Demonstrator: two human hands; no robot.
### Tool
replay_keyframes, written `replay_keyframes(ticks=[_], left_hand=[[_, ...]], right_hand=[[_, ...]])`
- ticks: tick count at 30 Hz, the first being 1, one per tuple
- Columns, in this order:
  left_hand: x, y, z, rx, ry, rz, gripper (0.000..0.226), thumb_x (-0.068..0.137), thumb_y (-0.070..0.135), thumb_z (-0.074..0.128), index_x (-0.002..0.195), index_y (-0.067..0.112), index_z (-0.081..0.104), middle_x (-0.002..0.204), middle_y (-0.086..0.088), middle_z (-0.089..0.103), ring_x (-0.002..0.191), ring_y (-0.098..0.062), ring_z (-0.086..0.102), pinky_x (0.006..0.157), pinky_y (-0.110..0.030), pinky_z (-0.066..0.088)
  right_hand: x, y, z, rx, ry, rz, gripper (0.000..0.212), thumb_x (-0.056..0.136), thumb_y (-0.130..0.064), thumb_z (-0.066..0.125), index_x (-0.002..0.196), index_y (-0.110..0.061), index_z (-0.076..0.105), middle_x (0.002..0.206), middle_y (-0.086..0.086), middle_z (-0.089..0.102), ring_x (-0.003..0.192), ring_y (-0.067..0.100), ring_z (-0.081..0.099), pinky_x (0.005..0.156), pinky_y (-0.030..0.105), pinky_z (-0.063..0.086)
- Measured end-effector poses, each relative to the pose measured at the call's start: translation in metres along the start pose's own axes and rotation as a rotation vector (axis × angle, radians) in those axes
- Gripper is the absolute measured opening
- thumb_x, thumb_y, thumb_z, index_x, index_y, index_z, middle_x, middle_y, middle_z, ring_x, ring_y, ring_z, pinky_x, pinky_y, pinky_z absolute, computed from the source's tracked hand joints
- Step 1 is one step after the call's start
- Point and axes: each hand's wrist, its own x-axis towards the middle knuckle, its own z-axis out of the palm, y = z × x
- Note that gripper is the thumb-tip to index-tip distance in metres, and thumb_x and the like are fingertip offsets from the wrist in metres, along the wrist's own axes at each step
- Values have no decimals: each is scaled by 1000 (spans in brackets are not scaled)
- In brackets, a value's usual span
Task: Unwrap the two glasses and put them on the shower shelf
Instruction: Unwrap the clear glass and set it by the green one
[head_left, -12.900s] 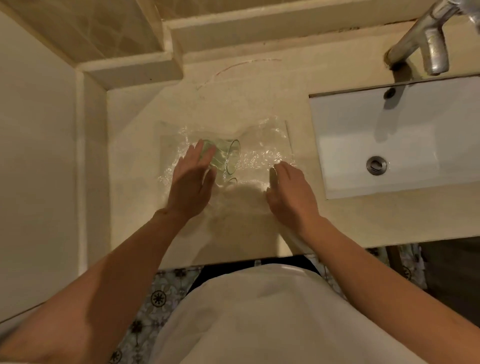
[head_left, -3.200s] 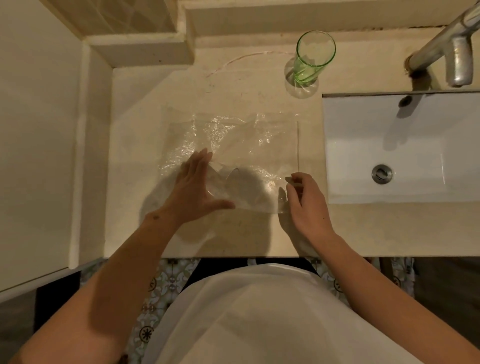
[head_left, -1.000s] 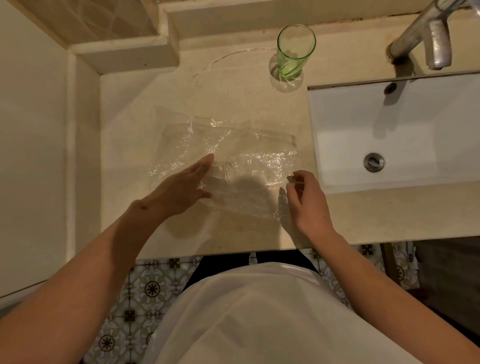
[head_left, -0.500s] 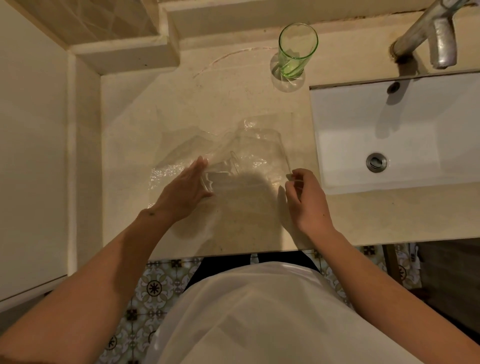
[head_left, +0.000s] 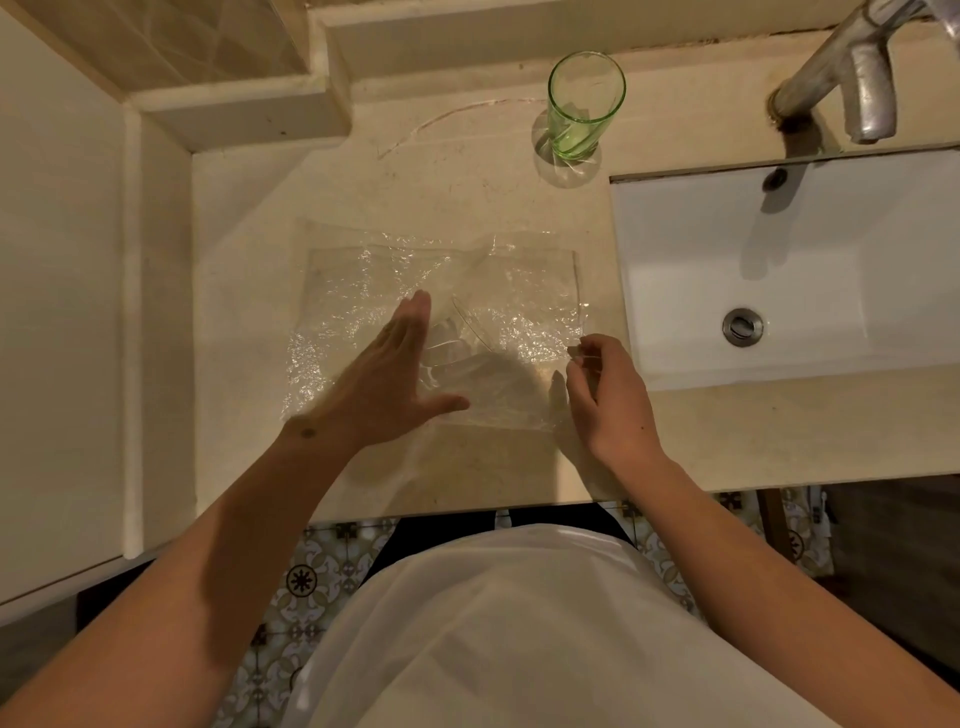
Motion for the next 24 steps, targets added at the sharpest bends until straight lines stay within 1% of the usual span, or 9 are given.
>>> replay_keyframes(ticks=[3,7,10,12,14,15,18,21,24], left_hand=[[13,1,6,90,-68,49,125,79,54,75,159,2,-6,169,-18,-4,156,-31,-1,125,-51,22],[17,-10,9,51,-87,-23,118,83,46,76,160,21,-10,170,-10,-2,157,-27,0,123,-53,26],[16,-11,9,29,-72,-60,115,84,48,75,160,24,-8,171,-5,2,156,-26,3,121,-52,30],[14,-7,9,27,-52,-95,115,83,50,75,160,23,-7,171,-4,3,156,-26,5,118,-52,33],[11,-1,11,25,-24,-143,115,85,51,73,160,23,-10,171,-3,3,156,-25,6,117,-52,35],[9,2,13,23,-12,-181,114,87,52,70,160,22,-13,171,-2,2,156,-25,6,116,-51,37],[0,16,21,-37,40,-278,116,89,53,66,159,14,-17,171,-6,7,153,-30,25,111,-49,44],[-7,24,27,-79,131,-285,117,82,47,71,160,3,-5,161,-13,37,142,-30,44,107,-34,43],[-6,21,23,16,115,-337,112,84,44,75,161,4,4,156,-5,46,135,-31,53,100,-42,49]], right_hand=[[0,1,-3,-32,-14,-27,38,101,-33,50,137,-22,49,131,-6,61,114,8,58,98,32,48],[0,1,-5,-152,-103,-75,39,103,-30,48,141,-22,44,137,-4,60,121,14,58,93,33,47],[3,-1,-6,-356,-162,-167,10,103,-24,43,113,-24,47,103,-4,62,89,20,59,74,35,47],[5,-4,-6,-431,-174,-210,7,102,-17,40,98,-22,41,85,-3,52,75,21,48,84,37,45],[8,-5,-7,-456,-190,-232,10,102,-11,38,95,-19,40,83,-3,47,72,21,43,109,42,40],[9,-4,-8,-468,-196,-241,11,101,-10,37,95,-19,39,84,-4,46,72,20,41,114,46,36],[13,-5,-10,-462,-204,-260,12,100,-9,36,94,-19,38,84,-5,43,69,17,37,113,50,36],[18,-5,-12,-420,-197,-269,12,101,-11,36,94,-20,38,82,-5,45,68,15,39,112,50,37],[19,-6,-12,-395,-194,-282,12,101,-12,36,94,-22,38,83,-6,45,73,3,44,107,49,39]])
